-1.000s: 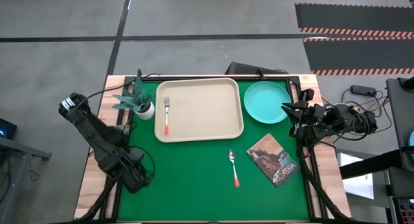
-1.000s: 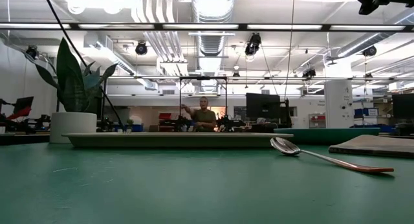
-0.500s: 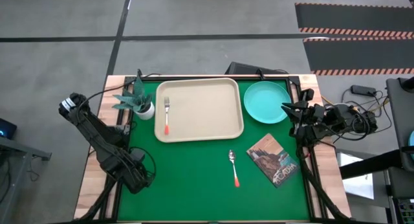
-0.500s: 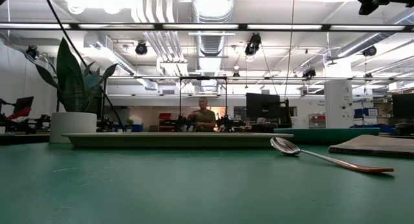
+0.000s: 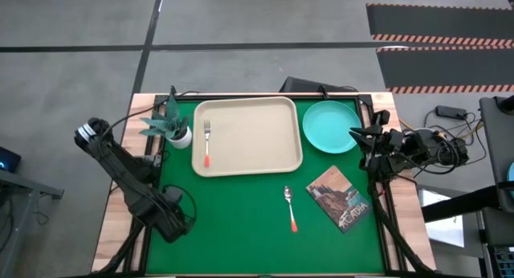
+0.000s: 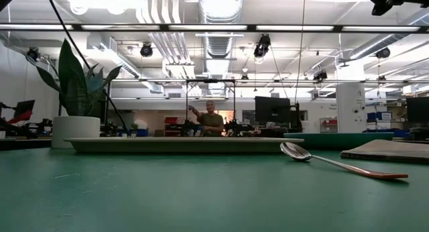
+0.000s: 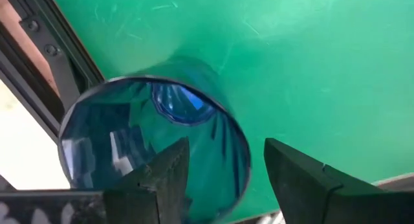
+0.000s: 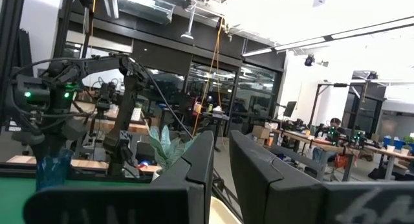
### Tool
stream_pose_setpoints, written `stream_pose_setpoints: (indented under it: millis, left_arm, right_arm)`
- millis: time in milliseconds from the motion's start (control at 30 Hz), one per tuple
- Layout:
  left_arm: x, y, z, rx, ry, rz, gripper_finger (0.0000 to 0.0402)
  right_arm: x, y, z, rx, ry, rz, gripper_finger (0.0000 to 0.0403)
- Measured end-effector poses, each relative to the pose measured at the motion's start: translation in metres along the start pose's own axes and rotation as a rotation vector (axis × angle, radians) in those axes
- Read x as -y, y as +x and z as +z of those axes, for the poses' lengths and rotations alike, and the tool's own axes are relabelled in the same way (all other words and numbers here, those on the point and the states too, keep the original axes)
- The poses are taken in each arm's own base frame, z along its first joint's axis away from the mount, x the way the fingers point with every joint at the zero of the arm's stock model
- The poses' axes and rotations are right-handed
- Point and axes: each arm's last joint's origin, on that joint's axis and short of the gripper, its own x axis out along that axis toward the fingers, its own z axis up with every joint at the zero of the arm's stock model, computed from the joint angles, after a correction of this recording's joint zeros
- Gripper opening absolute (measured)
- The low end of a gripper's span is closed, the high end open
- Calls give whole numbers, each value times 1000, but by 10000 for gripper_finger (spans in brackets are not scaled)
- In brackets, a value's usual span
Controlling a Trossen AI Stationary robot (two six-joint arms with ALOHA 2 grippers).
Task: Pick and place plate/cup/fork/spoon on tray
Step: Put the blue cup on the white tray
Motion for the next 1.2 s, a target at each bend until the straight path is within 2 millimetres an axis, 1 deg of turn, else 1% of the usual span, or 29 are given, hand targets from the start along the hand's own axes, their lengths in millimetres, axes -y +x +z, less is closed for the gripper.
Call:
stream_pose_setpoints:
  millis: [100, 200, 500, 600, 833, 1100, 1200]
  left_arm:
    - [2, 5, -1, 3, 14, 15, 178]
    - [2, 5, -1, 0, 15, 19, 156]
    - [2, 4, -1, -20, 14, 25, 39]
    - [2, 4, -1, -21, 13, 25, 8]
    - [3, 2, -2, -39, 21, 8, 3]
    - [10, -20, -7, -86, 43, -67, 2]
    - [14, -28, -5, -49, 47, -114, 1]
  right_arm:
    - [0, 0, 0, 0, 0, 0, 43]
    - [0, 0, 0, 0, 0, 0, 43]
    - [0, 0, 0, 0, 0, 0, 43]
    - [0, 0, 0, 0, 0, 0, 43]
    - [0, 0, 0, 0, 0, 0, 43]
    - [0, 0, 0, 0, 0, 0, 43]
    - [0, 0, 0, 0, -1, 0, 43]
